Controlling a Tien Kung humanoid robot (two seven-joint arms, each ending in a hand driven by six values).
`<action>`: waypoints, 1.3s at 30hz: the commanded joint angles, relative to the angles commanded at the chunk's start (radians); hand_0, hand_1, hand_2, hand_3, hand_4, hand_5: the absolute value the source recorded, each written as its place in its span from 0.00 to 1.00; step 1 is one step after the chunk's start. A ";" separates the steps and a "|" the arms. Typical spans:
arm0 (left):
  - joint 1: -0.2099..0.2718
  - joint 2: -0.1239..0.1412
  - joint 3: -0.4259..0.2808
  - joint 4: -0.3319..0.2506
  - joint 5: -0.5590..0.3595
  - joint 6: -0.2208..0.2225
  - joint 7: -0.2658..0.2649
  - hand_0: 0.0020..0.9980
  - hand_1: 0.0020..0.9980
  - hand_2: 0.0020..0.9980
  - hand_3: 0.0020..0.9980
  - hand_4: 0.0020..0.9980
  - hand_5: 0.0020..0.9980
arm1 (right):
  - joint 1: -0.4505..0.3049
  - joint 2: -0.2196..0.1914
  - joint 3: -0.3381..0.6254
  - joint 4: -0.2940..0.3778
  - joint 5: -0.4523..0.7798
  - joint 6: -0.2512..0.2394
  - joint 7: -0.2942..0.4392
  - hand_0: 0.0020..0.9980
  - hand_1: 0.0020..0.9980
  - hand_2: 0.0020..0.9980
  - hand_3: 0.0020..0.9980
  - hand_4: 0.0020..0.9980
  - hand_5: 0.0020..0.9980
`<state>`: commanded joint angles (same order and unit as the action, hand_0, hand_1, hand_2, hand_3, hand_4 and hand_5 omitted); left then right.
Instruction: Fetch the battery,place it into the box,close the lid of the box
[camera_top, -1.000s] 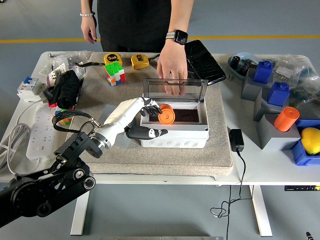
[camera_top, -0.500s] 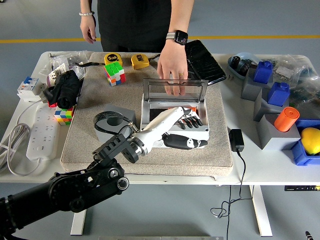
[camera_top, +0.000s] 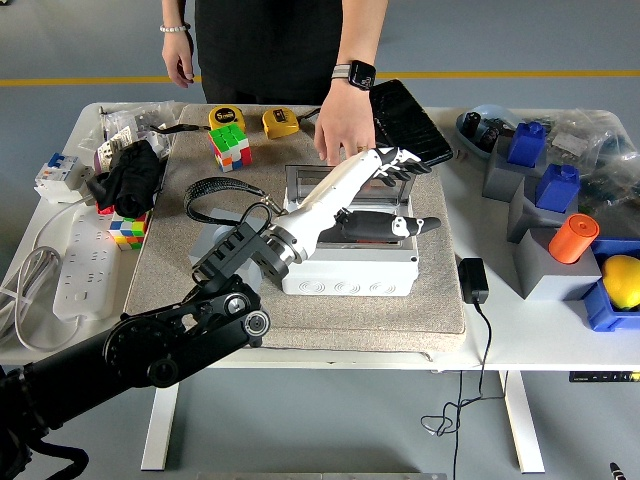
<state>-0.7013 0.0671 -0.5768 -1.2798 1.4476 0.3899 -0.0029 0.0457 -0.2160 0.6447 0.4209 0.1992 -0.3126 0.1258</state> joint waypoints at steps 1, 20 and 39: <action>-0.003 0.000 -0.007 0.003 0.006 0.001 0.001 0.75 0.76 0.76 0.74 0.97 0.42 | 0.000 0.000 0.000 0.000 0.000 0.000 0.000 0.59 0.62 0.62 0.56 0.97 0.55; -0.017 0.083 -0.114 -0.026 0.237 -0.206 0.313 0.60 0.68 0.70 0.65 0.99 0.48 | -0.003 -0.002 0.008 0.000 -0.003 0.000 -0.004 0.59 0.62 0.62 0.56 0.97 0.55; 0.026 0.134 -0.064 -0.159 0.201 -0.279 0.382 0.40 0.51 0.60 0.58 0.99 0.51 | -0.004 -0.001 0.010 0.001 -0.006 0.004 -0.006 0.59 0.62 0.62 0.56 0.97 0.55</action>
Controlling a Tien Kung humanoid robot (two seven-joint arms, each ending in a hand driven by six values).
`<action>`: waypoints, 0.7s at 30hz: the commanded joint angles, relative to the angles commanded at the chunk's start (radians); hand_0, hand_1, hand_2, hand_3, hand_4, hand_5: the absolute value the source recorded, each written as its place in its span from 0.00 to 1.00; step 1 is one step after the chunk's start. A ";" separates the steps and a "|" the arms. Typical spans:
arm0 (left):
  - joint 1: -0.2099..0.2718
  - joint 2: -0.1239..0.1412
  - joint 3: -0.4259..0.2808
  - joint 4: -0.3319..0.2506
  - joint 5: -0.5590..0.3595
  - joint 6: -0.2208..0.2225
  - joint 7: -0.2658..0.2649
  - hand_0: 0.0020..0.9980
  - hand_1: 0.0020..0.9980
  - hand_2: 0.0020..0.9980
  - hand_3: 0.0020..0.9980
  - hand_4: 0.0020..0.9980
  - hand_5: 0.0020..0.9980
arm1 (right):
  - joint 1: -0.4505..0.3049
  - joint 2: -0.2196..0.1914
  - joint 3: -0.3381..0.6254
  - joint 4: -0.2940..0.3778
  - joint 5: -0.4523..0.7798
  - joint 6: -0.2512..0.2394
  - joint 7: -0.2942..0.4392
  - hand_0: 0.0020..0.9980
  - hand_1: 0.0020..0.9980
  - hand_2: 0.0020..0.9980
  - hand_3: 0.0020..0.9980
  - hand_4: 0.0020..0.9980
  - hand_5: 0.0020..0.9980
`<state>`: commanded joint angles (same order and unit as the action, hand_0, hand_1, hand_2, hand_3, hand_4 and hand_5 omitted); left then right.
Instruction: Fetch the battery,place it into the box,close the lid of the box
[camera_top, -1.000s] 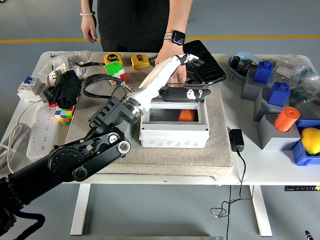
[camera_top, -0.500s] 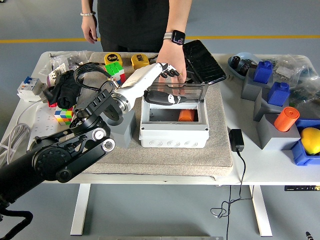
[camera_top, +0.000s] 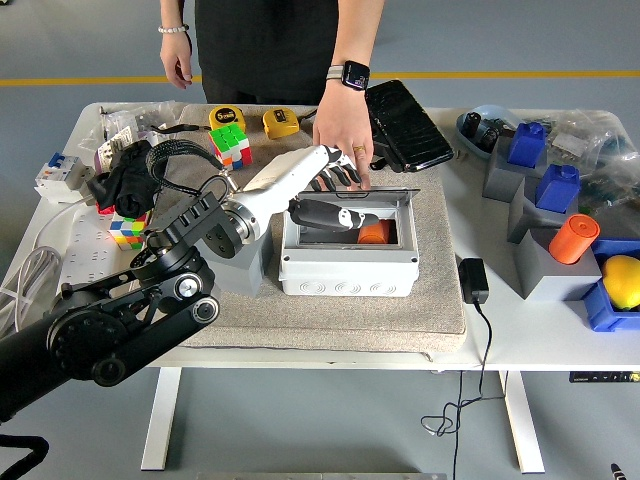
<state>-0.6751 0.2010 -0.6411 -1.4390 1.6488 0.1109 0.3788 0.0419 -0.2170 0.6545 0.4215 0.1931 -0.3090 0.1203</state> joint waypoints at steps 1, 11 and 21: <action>0.000 0.000 0.007 0.002 -0.004 0.001 -0.002 0.39 0.52 0.60 0.58 1.00 0.53 | 0.000 0.000 0.000 0.000 0.000 0.000 0.000 0.59 0.62 0.62 0.56 0.97 0.55; 0.012 -0.001 0.026 0.010 -0.044 0.027 -0.038 0.39 0.52 0.60 0.59 0.99 0.54 | 0.001 0.000 0.000 0.000 0.001 -0.001 0.002 0.59 0.62 0.62 0.56 0.97 0.55; 0.097 -0.006 -0.078 0.014 -0.300 0.191 -0.296 0.52 0.64 0.65 0.62 0.98 0.53 | 0.003 0.001 -0.004 0.000 0.003 0.001 0.002 0.59 0.62 0.62 0.56 0.97 0.55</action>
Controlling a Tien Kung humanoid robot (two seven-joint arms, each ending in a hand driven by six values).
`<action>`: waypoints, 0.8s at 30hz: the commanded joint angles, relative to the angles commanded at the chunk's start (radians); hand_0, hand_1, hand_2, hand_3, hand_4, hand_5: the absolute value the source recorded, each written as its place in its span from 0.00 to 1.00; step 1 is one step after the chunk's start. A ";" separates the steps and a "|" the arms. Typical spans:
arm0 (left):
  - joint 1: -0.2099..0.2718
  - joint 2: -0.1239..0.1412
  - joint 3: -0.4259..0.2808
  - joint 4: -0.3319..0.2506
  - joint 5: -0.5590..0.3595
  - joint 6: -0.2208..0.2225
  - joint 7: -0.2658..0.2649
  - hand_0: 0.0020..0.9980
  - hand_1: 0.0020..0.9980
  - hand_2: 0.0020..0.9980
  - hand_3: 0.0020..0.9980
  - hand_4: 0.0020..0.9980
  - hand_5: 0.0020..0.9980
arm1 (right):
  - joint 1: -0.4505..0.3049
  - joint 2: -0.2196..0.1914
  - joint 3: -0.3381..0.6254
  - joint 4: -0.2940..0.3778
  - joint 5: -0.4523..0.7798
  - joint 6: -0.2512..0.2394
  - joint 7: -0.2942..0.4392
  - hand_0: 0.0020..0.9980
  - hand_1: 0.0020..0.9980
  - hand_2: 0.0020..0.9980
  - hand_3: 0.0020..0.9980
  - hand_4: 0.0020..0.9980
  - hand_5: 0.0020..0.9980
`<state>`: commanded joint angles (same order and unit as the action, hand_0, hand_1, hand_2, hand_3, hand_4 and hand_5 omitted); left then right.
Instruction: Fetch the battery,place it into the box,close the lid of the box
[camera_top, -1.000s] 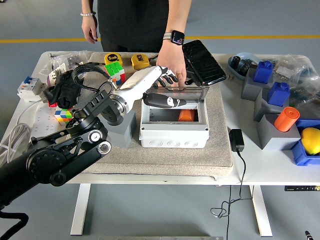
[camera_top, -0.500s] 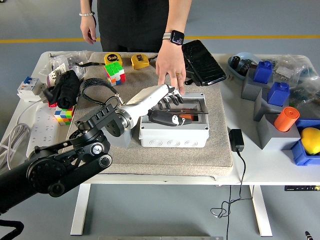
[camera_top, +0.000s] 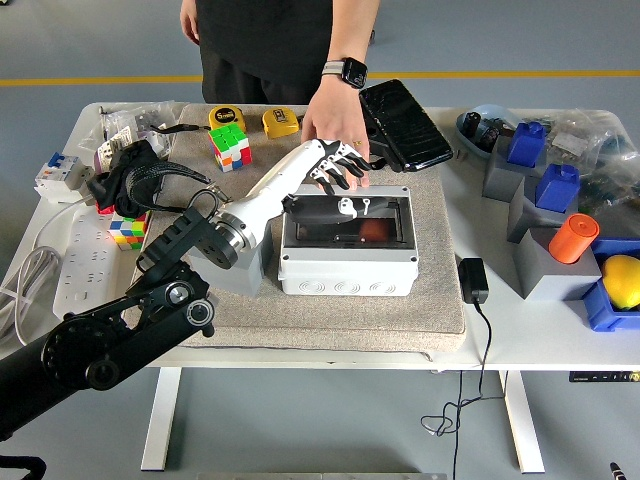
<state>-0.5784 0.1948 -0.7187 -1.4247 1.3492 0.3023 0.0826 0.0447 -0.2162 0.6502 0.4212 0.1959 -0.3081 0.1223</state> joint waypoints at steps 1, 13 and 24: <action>0.010 -0.003 -0.011 0.007 -0.045 0.001 -0.029 0.52 0.64 0.65 0.62 0.98 0.53 | 0.000 0.000 -0.001 -0.001 0.001 0.001 0.000 0.59 0.62 0.62 0.56 0.97 0.55; 0.129 -0.023 -0.197 0.113 -0.547 -0.026 -0.293 0.56 0.66 0.66 0.60 0.95 0.49 | 0.004 0.003 -0.010 -0.007 0.007 0.014 -0.015 0.60 0.62 0.62 0.56 0.97 0.55; 0.185 0.011 -0.283 0.114 -0.564 -0.041 -0.250 0.56 0.63 0.65 0.60 0.96 0.48 | 0.013 0.007 -0.020 -0.011 0.012 0.026 -0.021 0.59 0.62 0.62 0.56 0.97 0.55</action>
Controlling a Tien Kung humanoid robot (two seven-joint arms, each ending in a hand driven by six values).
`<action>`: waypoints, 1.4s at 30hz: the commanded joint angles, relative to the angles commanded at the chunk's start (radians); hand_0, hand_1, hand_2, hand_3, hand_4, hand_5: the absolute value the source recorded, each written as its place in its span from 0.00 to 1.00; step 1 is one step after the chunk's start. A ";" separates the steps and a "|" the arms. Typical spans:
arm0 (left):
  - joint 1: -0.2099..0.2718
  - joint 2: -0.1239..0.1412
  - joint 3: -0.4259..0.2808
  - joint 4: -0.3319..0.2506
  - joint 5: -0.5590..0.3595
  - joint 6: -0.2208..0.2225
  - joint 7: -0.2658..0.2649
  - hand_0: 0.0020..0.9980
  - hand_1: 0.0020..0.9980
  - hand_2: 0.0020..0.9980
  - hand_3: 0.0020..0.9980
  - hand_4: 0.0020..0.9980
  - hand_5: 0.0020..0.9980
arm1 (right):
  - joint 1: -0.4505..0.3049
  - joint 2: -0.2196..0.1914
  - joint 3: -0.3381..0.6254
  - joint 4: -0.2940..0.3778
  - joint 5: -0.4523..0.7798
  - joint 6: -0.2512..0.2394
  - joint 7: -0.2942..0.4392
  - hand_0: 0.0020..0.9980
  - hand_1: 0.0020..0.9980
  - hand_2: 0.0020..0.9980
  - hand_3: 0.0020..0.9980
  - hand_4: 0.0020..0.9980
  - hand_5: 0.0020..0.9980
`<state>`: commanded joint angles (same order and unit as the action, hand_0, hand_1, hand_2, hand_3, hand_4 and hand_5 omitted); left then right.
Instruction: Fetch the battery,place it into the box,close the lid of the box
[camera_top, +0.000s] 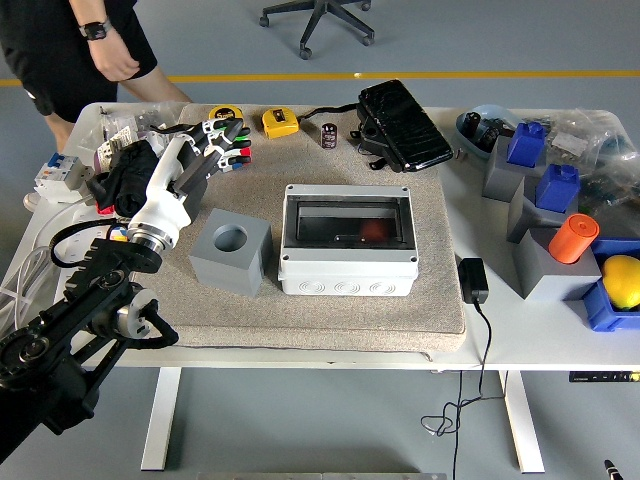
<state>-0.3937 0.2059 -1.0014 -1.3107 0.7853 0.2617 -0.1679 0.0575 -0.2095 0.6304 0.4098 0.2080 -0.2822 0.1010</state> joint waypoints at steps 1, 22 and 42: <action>0.004 0.004 -0.008 -0.003 0.003 -0.002 0.003 0.56 0.63 0.65 0.60 0.96 0.48 | 0.001 0.001 -0.005 -0.001 0.002 0.001 -0.002 0.59 0.62 0.62 0.56 0.97 0.55; 0.033 0.022 -0.068 -0.042 0.023 -0.011 0.018 0.54 0.61 0.62 0.60 0.93 0.44 | 0.009 -0.001 -0.016 -0.003 0.024 -0.010 0.008 0.59 0.63 0.63 0.60 0.98 0.56; 0.050 0.028 -0.117 -0.059 0.023 -0.009 0.026 0.54 0.60 0.62 0.61 0.93 0.44 | 0.009 -0.001 -0.002 -0.004 0.010 -0.002 -0.023 0.60 0.63 0.63 0.59 0.98 0.56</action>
<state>-0.3433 0.2344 -1.1179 -1.3698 0.8086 0.2529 -0.1423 0.0661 -0.2106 0.6282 0.4060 0.2178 -0.2844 0.0777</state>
